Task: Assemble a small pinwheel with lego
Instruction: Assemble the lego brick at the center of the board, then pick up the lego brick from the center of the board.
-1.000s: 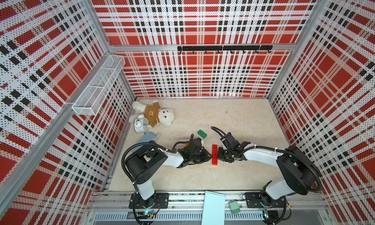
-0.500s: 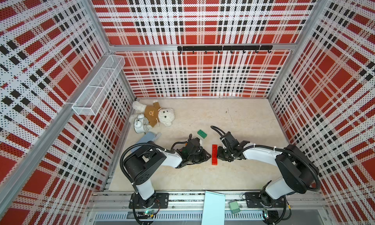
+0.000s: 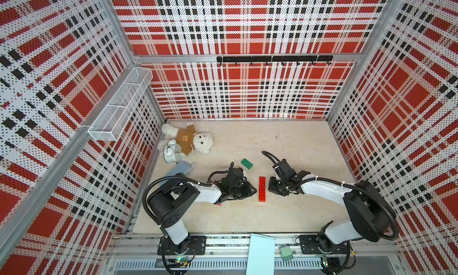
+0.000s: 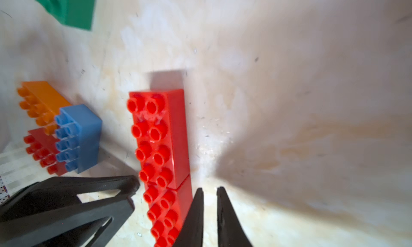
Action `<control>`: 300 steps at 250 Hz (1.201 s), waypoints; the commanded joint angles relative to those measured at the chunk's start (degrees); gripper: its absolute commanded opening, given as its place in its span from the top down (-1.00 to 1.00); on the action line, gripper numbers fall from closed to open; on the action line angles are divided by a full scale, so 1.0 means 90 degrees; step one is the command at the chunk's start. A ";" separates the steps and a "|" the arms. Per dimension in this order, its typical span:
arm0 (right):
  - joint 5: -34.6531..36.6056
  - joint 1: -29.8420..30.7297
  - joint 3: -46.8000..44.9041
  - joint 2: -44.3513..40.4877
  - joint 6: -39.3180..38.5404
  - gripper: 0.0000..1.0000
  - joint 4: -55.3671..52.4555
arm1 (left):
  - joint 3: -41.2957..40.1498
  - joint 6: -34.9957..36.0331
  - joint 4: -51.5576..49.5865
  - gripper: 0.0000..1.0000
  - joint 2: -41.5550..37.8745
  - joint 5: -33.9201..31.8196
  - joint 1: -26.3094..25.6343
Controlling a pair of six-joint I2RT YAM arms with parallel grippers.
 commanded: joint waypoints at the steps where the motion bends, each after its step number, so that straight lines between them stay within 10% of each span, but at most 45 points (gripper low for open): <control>1: 0.0296 -0.0049 0.0399 -0.0393 -0.0316 0.59 -0.0484 | 0.0124 0.0168 -0.1159 0.26 -0.0929 0.0035 0.0033; 29: 0.0365 0.0095 0.0863 -0.0534 -0.0546 0.37 -0.0786 | 0.0044 0.0404 -0.2448 -0.05 -0.2489 -0.0648 0.0277; 70: 0.0503 0.0428 0.1571 -0.0103 -0.0481 0.11 -0.0794 | 0.0047 0.1121 -0.4502 -1.00 -0.5058 -0.2333 0.0547; 169: 0.0964 0.0416 0.4769 0.2835 -0.2952 -0.36 -0.1720 | -0.0808 0.1159 -0.4985 -0.99 -0.6637 -0.1062 0.2049; 300: 0.0527 0.0242 0.6732 0.4566 -0.4205 -0.31 -0.2853 | -0.1086 0.1082 -0.4518 -0.99 -0.6510 -0.0597 0.2489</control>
